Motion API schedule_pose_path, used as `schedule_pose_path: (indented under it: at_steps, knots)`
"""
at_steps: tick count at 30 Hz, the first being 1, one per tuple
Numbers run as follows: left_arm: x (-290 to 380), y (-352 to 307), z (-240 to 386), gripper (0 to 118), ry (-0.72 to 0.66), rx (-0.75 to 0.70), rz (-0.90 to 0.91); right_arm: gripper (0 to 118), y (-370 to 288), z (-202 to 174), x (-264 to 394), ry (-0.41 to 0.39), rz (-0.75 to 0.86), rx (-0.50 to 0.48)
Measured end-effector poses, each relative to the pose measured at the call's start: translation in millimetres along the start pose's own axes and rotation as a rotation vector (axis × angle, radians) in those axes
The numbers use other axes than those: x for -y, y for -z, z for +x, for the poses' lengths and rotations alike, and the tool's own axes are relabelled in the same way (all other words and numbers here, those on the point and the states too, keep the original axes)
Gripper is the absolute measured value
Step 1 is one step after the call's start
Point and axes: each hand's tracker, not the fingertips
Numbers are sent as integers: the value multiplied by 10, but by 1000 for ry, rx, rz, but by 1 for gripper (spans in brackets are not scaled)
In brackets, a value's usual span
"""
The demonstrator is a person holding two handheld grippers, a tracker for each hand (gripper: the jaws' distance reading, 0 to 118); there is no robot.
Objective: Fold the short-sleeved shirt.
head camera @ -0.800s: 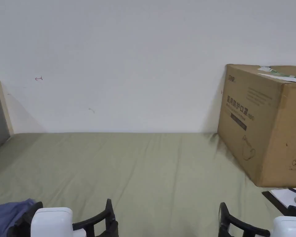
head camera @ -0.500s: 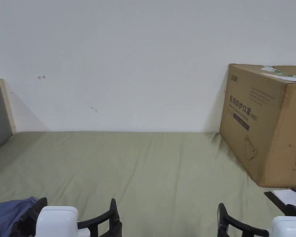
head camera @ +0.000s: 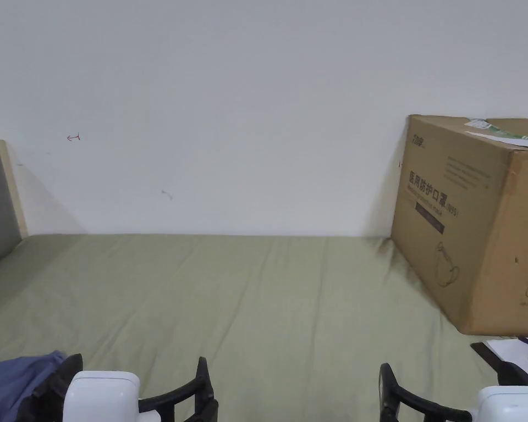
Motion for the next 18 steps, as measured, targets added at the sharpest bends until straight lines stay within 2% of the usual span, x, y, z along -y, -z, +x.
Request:
schedule_pose_path:
  at_steps: [1, 2, 3, 4, 6, 7, 9, 10, 12, 14, 15, 16, 18]
  knots:
    - [-22, -15, 15, 118, 5, -7, 7, 118, -1, 9, 0, 32, 5, -2]
    - [-47, -29, 50, 118, 38, -40, 30, 118, 0, 42, 4, 116, 2, -4]
    - [-59, -34, 119, 118, 130, -96, 52, 118, 7, 117, 18, 272, -19, -12]
    - [-50, -21, 246, 118, 323, -189, 82, 118, 24, 228, 64, 524, -64, -9]
    - [127, 53, 506, 118, 861, -351, 158, 118, 104, 441, 277, 1054, -261, 86]
    - [295, 85, 576, 118, 1167, -353, 204, 118, 152, 536, 455, 1301, -390, 149]
    - [606, 90, 548, 118, 1598, -301, 315, 118, 175, 644, 796, 1659, -577, 256]
    - [661, 87, 521, 118, 1637, -285, 324, 118, 160, 653, 897, 1726, -597, 246]
    - [629, 70, 507, 118, 1487, -181, 219, 118, 179, 672, 919, 1684, -576, 187]
    - [452, 83, 524, 118, 1204, -109, 68, 118, 232, 702, 719, 1473, -510, 140]
    - [338, 102, 507, 118, 1030, -82, 7, 118, 267, 716, 571, 1341, -472, 111]
    - [165, 129, 417, 118, 819, -61, -42, 118, 286, 668, 391, 1161, -419, 79]
    - [-39, 173, 259, 118, 425, -22, -127, 118, 251, 502, 62, 696, -252, 49]
